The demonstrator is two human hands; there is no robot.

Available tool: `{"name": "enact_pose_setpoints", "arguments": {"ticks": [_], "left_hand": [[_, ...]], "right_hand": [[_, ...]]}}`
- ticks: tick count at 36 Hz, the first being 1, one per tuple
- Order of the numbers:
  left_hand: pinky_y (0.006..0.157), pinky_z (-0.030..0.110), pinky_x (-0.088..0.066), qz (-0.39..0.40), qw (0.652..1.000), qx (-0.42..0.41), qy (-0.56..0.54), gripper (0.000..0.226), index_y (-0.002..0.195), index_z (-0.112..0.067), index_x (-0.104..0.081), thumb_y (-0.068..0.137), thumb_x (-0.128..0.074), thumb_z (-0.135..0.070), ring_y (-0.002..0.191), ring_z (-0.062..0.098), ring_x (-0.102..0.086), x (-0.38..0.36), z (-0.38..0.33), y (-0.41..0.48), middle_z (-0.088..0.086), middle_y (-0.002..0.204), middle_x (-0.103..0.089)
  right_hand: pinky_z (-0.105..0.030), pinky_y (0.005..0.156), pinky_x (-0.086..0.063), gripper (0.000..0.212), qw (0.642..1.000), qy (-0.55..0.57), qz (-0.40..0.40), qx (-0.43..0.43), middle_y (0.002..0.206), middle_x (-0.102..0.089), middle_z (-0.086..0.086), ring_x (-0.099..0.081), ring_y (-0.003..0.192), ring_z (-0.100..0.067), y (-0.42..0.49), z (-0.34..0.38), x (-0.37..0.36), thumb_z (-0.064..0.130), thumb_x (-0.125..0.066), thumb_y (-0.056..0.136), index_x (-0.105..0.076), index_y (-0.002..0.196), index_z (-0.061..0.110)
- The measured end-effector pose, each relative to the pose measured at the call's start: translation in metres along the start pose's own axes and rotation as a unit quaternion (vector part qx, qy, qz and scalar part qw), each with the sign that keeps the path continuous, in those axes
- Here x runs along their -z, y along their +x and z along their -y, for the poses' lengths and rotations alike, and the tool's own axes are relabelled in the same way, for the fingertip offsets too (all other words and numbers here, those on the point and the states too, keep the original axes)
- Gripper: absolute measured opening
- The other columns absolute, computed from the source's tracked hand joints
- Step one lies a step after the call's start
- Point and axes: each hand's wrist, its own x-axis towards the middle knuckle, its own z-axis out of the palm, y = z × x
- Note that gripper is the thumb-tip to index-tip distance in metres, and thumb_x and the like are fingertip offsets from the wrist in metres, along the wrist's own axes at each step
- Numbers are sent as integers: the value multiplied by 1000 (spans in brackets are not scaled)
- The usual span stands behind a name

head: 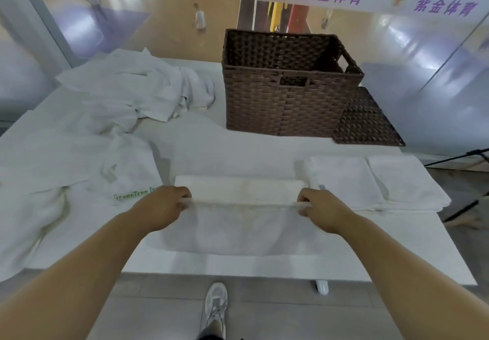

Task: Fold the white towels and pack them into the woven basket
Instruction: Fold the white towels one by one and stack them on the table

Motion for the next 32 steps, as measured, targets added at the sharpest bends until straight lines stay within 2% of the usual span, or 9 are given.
{"name": "enact_pose_setpoints", "arguments": {"ticks": [5,10,13,15,20,23,26,28,32], "left_hand": [[80,30,-43,-17,1000,11,14,18,109,-15,-58,95,-47,-14,100,24,-56,-1,3,54,7,111,-62],[85,35,-47,37,998,29,40,20,111,-21,-55,95,-43,-17,100,22,-57,-19,19,102,2,113,-60],[76,29,-43,58,997,24,46,20,109,-22,-56,94,-43,-17,98,21,-58,-35,27,121,0,112,-59],[72,26,-41,63,997,13,38,20,108,-22,-57,92,-45,-19,96,20,-59,-43,30,129,0,111,-59],[91,34,-45,89,994,-42,47,32,120,-19,-55,93,-50,-36,111,20,-54,-58,32,140,-2,120,-57],[82,33,-46,79,995,-37,52,21,104,-18,-54,96,-45,-35,101,21,-56,-60,34,148,1,108,-61],[65,32,-44,86,995,-26,43,16,96,-21,-45,98,-41,-37,79,24,-59,-53,36,156,3,88,-62],[58,30,-41,103,994,-15,25,15,92,-24,-39,98,-39,-38,65,20,-54,-46,37,163,0,75,-56],[55,29,-37,125,992,-2,31,16,90,-24,-37,99,-37,-37,63,18,-52,-40,33,176,0,73,-52]], "right_hand": [[-30,58,-39,6,998,-48,-30,-24,85,-56,1,-54,76,-21,46,8,6,16,-50,94,-49,90,21],[-40,79,-47,10,992,-96,6,-83,95,-56,2,-52,84,-22,88,5,-9,18,-43,95,-47,97,27],[-34,70,-37,23,986,-134,16,-93,108,-59,0,-48,91,-21,107,-1,-22,17,-39,95,-50,112,28],[-35,69,-31,31,983,-160,28,-90,113,-60,1,-49,104,-23,115,-5,-30,14,-36,92,-49,116,29],[-38,86,-39,21,978,-171,89,-78,117,-59,-2,-52,110,-25,132,-9,-41,30,-40,97,-48,115,22],[-39,90,-44,18,980,-161,86,-76,112,-60,-4,-54,105,-27,142,-11,-38,30,-40,98,-47,113,22],[-36,79,-48,20,986,-118,78,-93,93,-56,-7,-53,90,-28,149,-13,-30,37,-41,98,-49,111,24],[-35,75,-48,21,987,-101,76,-102,90,-53,-7,-53,84,-28,154,-12,-27,39,-42,98,-49,110,24],[-33,69,-45,23,985,-120,65,-108,93,-55,-9,-53,85,-28,166,-9,-26,38,-41,99,-49,112,21]]}}
